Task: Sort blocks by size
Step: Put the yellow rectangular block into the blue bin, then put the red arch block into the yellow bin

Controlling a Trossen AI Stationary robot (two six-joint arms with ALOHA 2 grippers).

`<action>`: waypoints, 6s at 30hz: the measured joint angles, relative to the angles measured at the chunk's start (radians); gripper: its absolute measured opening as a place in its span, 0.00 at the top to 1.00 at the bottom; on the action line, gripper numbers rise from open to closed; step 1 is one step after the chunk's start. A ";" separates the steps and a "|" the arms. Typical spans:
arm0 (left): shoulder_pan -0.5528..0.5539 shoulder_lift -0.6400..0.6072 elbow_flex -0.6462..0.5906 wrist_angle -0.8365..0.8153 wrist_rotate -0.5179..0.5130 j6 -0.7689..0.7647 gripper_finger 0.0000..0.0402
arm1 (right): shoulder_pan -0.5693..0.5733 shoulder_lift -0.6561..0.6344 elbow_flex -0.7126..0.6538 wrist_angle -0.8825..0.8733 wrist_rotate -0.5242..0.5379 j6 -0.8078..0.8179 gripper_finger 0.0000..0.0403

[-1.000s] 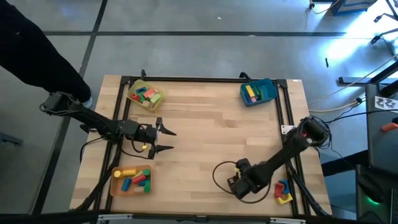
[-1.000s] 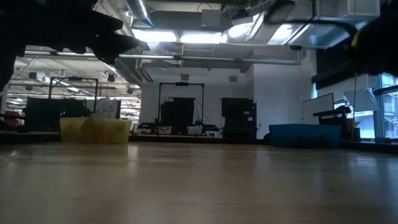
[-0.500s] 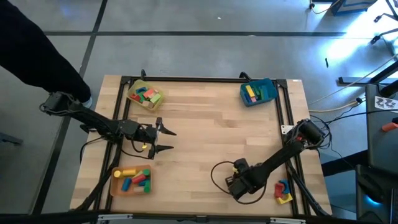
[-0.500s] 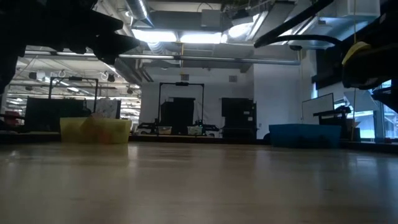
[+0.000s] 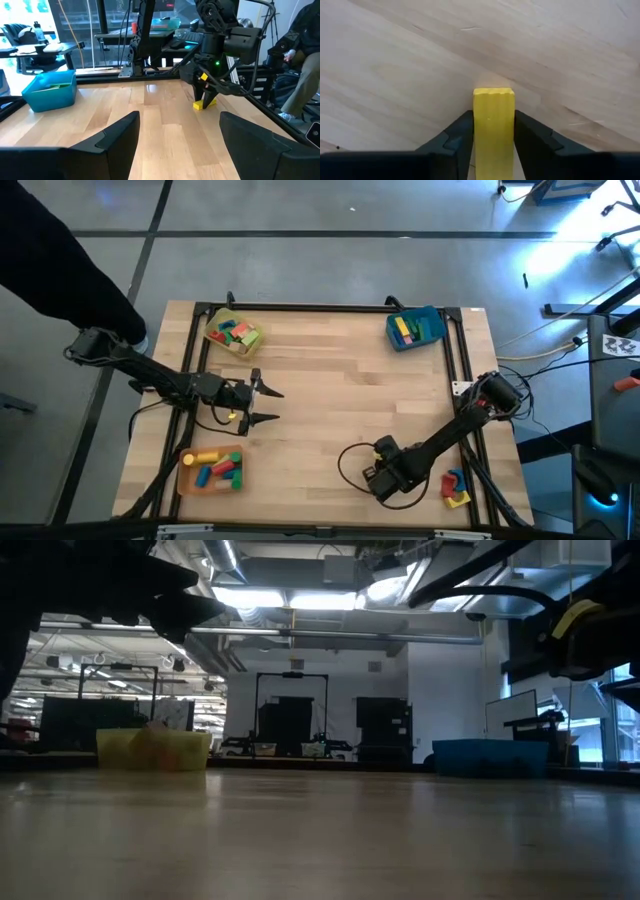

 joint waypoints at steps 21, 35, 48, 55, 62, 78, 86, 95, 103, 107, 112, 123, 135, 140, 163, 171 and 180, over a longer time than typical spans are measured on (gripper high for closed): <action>0.000 0.000 0.000 -0.008 0.000 0.050 0.35 | -0.030 -0.140 -0.003 -0.122 0.123 -0.063 0.73; -0.001 0.000 0.000 -0.007 0.000 0.040 0.35 | -0.202 -0.273 -0.001 -0.355 0.314 -0.253 0.73; -0.001 0.000 0.000 -0.005 0.000 0.023 0.35 | -0.546 -0.314 -0.001 -0.424 0.551 -0.615 0.73; -0.001 0.000 0.000 -0.007 0.000 0.018 0.35 | -0.756 -0.314 -0.001 -0.418 0.624 -0.804 0.72; -0.001 0.000 0.000 -0.008 0.000 0.018 0.35 | -0.958 -0.314 -0.001 -0.325 0.643 -1.014 0.71; -0.001 0.000 0.000 -0.018 0.000 0.018 0.35 | -1.298 -0.268 0.000 -0.135 0.559 -1.255 0.71; -0.001 0.000 0.000 -0.036 0.000 0.018 0.35 | -1.358 -0.178 0.000 -0.113 0.546 -1.280 0.71; -0.001 0.000 0.000 -0.038 0.000 0.022 0.35 | -1.362 -0.130 0.000 -0.085 0.569 -1.306 0.70; -0.001 0.000 0.000 -0.037 0.000 0.019 0.35 | -1.362 -0.130 0.000 -0.105 0.551 -1.302 0.60; -0.001 0.000 0.000 -0.036 0.000 0.018 0.35 | -1.362 -0.131 0.000 -0.138 0.547 -1.301 0.47; -0.001 0.000 0.000 -0.033 0.000 0.018 0.35 | -1.321 -0.175 0.000 -0.176 0.558 -1.299 0.37; -0.001 0.000 0.000 -0.033 0.000 0.010 0.35 | -1.065 -0.359 0.000 -0.298 0.352 -1.194 0.35; 0.000 0.000 0.000 -0.029 0.000 0.010 0.35 | -0.567 -0.378 0.000 -0.365 0.083 -0.905 0.48; 0.000 0.000 0.000 -0.026 0.000 0.008 0.35 | -0.384 -0.378 0.000 -0.364 -0.023 -0.777 0.53; 0.000 0.000 0.000 -0.013 0.000 0.009 0.35 | 0.016 -0.377 0.000 -0.319 -0.173 -0.685 0.56; 0.000 0.000 0.000 -0.016 0.000 0.010 0.35 | 0.159 -0.359 0.000 -0.370 -0.186 -0.714 0.56; 0.000 0.000 0.000 -0.017 0.000 0.010 0.35 | 0.296 -0.282 0.000 -0.381 -0.195 -0.785 0.56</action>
